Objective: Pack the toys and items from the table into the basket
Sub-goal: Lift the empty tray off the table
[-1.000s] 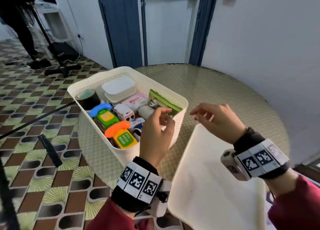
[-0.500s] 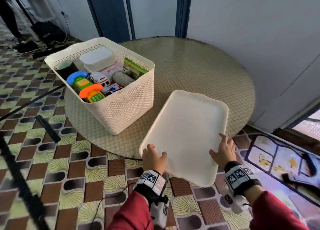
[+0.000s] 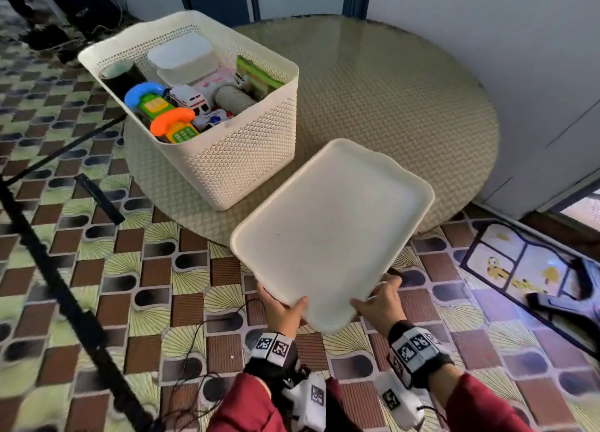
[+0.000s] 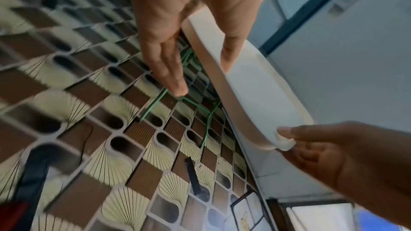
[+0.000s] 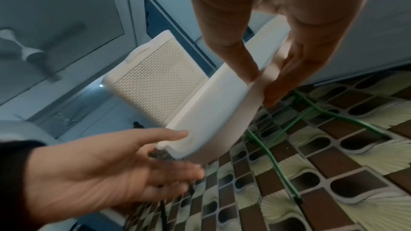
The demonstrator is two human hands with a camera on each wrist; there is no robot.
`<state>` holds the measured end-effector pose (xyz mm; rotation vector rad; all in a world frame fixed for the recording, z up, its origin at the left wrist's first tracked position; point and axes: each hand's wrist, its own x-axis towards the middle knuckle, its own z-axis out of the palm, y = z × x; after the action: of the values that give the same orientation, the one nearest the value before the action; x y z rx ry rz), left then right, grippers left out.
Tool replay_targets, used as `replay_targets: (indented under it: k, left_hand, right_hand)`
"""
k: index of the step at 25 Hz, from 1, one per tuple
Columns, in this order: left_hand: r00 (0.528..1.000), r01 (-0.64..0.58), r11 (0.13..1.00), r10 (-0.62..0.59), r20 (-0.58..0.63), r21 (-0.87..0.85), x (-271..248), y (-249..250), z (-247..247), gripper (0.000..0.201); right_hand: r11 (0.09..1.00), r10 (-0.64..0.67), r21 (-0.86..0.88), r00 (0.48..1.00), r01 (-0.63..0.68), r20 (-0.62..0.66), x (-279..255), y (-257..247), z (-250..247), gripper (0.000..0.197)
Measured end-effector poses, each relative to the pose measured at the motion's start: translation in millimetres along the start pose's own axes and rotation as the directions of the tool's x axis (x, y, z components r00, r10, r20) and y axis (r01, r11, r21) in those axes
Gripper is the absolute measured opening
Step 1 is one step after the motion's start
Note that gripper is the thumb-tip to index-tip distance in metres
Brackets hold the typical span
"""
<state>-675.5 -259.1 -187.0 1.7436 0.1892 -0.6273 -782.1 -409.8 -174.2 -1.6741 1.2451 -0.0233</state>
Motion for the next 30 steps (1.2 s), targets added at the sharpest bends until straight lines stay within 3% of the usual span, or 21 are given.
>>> replay_targets:
  k: [3,6,8,10,13,17,26,30]
  left_hand:
    - [0.999,0.003,0.997,-0.006,-0.042,-0.072,5,-11,-28,0.096]
    - [0.988,0.014,1.000,-0.011,-0.157,0.018,8,-10,-67,0.074]
    - [0.973,-0.003,0.997,0.020,-0.230,0.075,10,-5,-101,0.064]
    - [0.963,-0.038,0.994,0.063,-0.262,0.099,15,2,-140,0.061]
    - [0.956,-0.096,0.985,0.130,-0.263,0.141,29,14,-198,0.057]
    - [0.948,-0.122,0.983,0.157,-0.276,0.137,38,19,-265,0.053]
    - [0.881,-0.090,0.989,0.132,-0.453,0.114,5,24,-403,0.051]
    - [0.821,-0.086,0.996,0.092,-0.564,0.037,-13,18,-461,0.045]
  right_hand:
    - [0.999,-0.023,0.027,1.000,0.023,0.003,-10,0,10,0.084]
    - [0.995,-0.073,-0.078,0.984,0.061,-0.163,-3,-10,0,0.103]
    - [0.999,-0.050,-0.036,0.949,0.040,-0.311,10,-22,-14,0.099]
    - [0.999,-0.020,-0.032,0.928,0.008,-0.372,24,-32,-29,0.089]
    - [0.988,-0.004,-0.155,0.979,-0.029,-0.205,33,-46,-30,0.061]
    - [0.974,-0.109,-0.207,0.992,0.092,-0.068,16,-57,10,0.033]
    - [0.964,-0.235,-0.109,0.970,0.241,0.063,-46,-91,133,0.027]
    - [0.941,-0.326,-0.047,0.936,0.334,0.134,-74,-119,179,0.024]
